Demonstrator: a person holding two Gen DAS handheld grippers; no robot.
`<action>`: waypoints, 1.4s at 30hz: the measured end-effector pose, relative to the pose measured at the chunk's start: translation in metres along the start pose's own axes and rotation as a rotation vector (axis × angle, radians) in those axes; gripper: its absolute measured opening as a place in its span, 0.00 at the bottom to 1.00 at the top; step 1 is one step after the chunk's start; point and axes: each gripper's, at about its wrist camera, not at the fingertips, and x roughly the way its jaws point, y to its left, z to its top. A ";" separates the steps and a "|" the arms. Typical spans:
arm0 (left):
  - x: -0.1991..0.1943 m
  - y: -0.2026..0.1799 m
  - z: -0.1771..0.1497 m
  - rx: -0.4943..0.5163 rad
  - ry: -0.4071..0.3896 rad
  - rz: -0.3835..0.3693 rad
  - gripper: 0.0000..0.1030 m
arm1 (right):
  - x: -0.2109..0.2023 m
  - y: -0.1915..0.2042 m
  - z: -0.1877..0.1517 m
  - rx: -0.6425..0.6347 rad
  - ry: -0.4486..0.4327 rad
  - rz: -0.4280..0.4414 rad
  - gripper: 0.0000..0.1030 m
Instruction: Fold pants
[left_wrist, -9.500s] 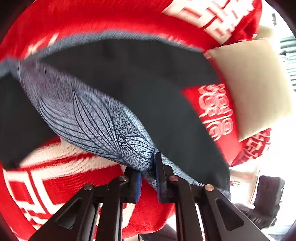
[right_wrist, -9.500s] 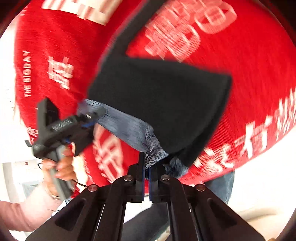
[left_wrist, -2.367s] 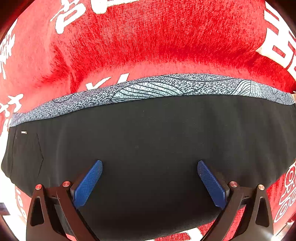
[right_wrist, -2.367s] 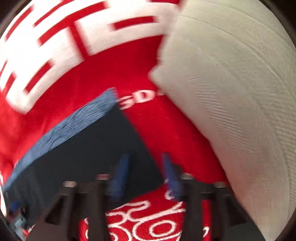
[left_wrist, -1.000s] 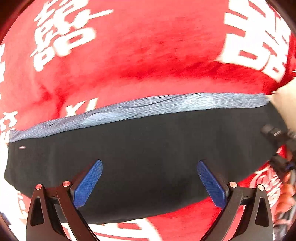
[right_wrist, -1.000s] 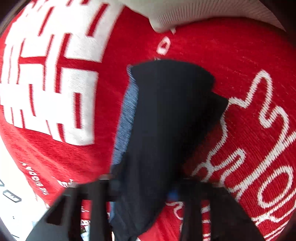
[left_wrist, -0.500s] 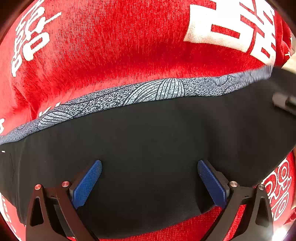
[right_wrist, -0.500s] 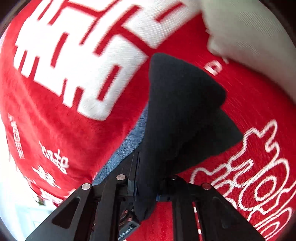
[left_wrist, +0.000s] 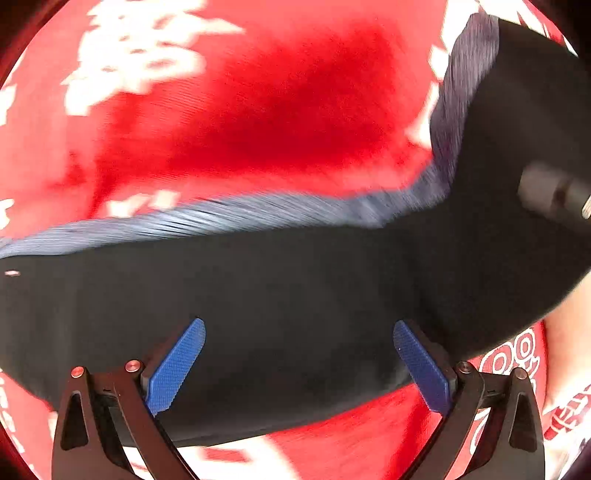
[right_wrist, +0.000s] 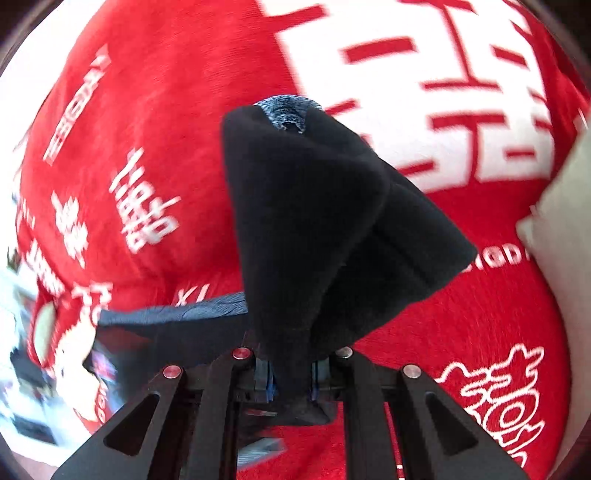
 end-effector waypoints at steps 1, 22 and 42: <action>-0.014 0.021 0.001 -0.015 -0.016 0.017 1.00 | 0.002 0.013 -0.002 -0.041 0.005 -0.007 0.14; -0.058 0.230 -0.023 -0.194 0.070 0.136 1.00 | 0.117 0.201 -0.128 -0.570 0.192 -0.215 0.53; -0.003 0.120 0.026 0.007 0.229 -0.238 0.39 | 0.054 0.073 -0.089 -0.041 0.245 -0.103 0.52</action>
